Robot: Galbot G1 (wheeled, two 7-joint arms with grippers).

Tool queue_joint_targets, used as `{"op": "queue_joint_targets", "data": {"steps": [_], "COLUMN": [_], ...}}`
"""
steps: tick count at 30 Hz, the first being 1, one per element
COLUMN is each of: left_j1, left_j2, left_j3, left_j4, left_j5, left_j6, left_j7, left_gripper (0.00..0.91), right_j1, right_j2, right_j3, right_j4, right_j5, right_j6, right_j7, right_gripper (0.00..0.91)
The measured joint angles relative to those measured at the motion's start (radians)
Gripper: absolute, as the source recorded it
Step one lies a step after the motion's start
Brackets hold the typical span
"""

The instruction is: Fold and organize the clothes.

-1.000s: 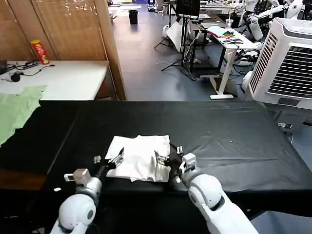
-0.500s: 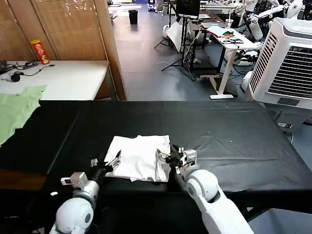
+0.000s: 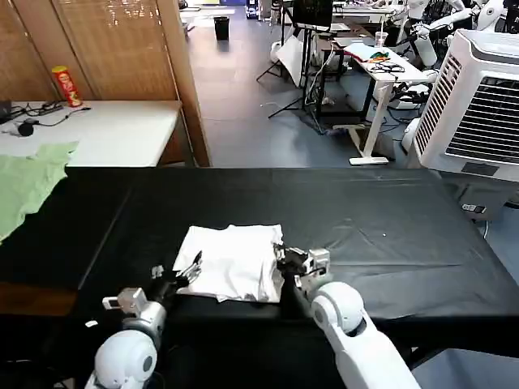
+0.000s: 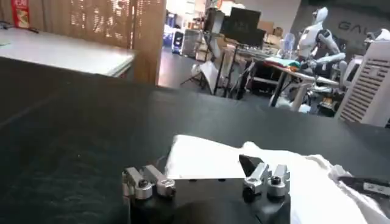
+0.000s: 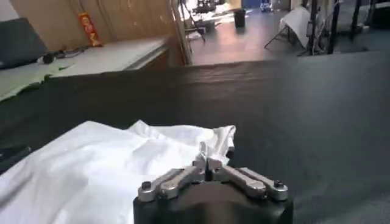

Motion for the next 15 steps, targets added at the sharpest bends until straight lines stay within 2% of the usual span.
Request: {"op": "queue_joint_targets", "data": {"steps": [12, 15], "left_j1": [0.006, 0.006], "left_j2": [-0.008, -0.008], "left_j3": [-0.004, -0.007], "left_j4": [0.0, -0.001], "left_j5": [0.006, 0.005], "left_j6": [-0.005, -0.005], "left_j7": [0.002, 0.001], "left_gripper": [0.878, 0.878], "right_j1": [0.038, 0.057], "right_j2": [0.021, 0.035], "right_j3": [0.03, 0.045], "right_j4": [0.004, -0.022], "right_j5": [0.007, -0.046], "right_j6": [0.005, 0.024], "right_j7": [-0.011, -0.015], "right_gripper": [0.01, 0.01]}}
